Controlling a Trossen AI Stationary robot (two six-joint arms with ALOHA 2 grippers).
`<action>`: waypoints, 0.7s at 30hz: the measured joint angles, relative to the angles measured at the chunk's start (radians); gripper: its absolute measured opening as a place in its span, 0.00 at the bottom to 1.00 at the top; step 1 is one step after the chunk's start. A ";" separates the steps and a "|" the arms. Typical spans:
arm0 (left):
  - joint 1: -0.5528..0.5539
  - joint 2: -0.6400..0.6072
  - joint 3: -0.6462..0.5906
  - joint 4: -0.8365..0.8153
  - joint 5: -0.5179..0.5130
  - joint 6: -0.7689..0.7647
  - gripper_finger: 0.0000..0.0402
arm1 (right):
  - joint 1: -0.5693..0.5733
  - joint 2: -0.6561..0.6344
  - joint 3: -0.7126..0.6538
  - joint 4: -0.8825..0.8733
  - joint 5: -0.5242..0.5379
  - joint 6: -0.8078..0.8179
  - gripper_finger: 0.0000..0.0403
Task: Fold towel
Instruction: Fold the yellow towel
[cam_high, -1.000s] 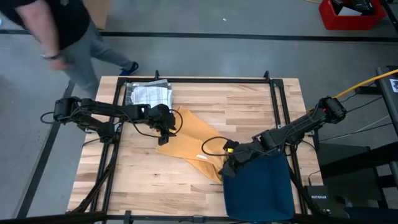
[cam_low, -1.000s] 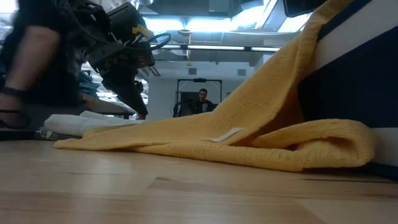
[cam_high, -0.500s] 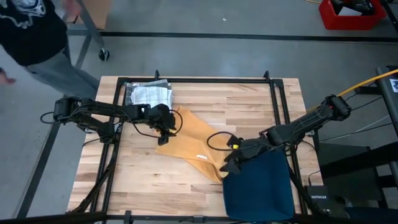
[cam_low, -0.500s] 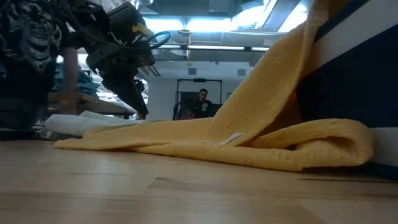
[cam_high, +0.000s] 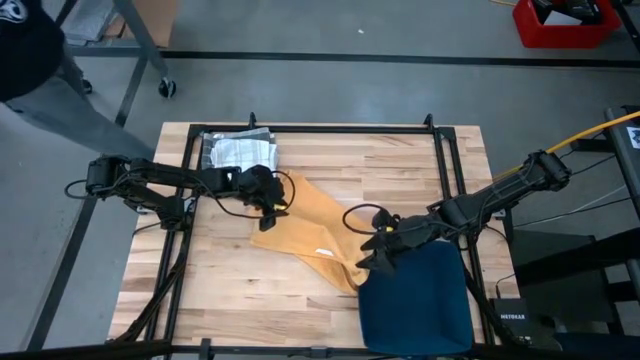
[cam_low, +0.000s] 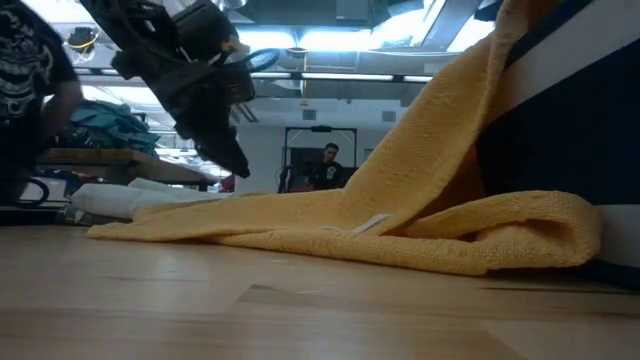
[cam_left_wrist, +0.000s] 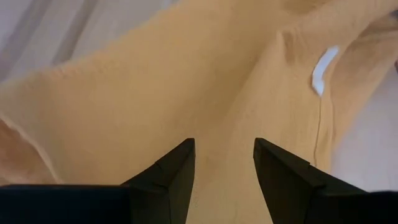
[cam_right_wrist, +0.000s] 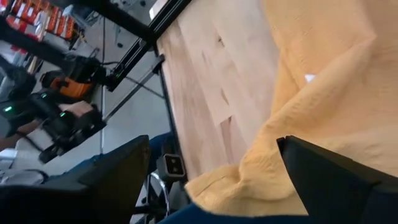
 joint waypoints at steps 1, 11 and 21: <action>0.000 0.000 0.000 0.013 -0.001 0.003 0.39 | 0.000 0.001 0.000 -0.001 0.014 0.000 0.90; 0.000 0.090 0.000 -0.113 -0.033 0.123 0.39 | 0.000 0.004 0.000 0.009 0.052 0.002 0.90; 0.000 0.224 0.010 -0.318 0.005 0.034 0.39 | 0.000 0.004 0.000 0.016 0.051 0.004 0.90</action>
